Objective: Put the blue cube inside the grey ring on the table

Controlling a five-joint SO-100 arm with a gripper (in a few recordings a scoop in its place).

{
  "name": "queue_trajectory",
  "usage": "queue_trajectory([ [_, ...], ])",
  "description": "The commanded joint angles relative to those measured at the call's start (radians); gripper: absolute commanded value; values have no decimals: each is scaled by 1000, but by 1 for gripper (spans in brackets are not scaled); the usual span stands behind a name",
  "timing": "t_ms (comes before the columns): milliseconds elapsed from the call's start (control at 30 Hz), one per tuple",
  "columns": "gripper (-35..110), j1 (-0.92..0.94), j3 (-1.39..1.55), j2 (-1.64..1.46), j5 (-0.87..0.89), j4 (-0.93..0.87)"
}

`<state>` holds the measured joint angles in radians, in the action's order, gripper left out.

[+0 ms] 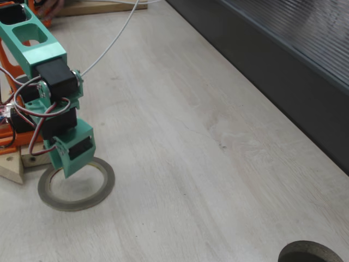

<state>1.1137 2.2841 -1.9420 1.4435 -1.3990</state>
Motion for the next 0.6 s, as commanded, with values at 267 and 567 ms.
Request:
queue_trajectory([
  [267, 17, 11, 9, -17, 15, 71],
  [567, 17, 11, 8, 117, 15, 71],
])
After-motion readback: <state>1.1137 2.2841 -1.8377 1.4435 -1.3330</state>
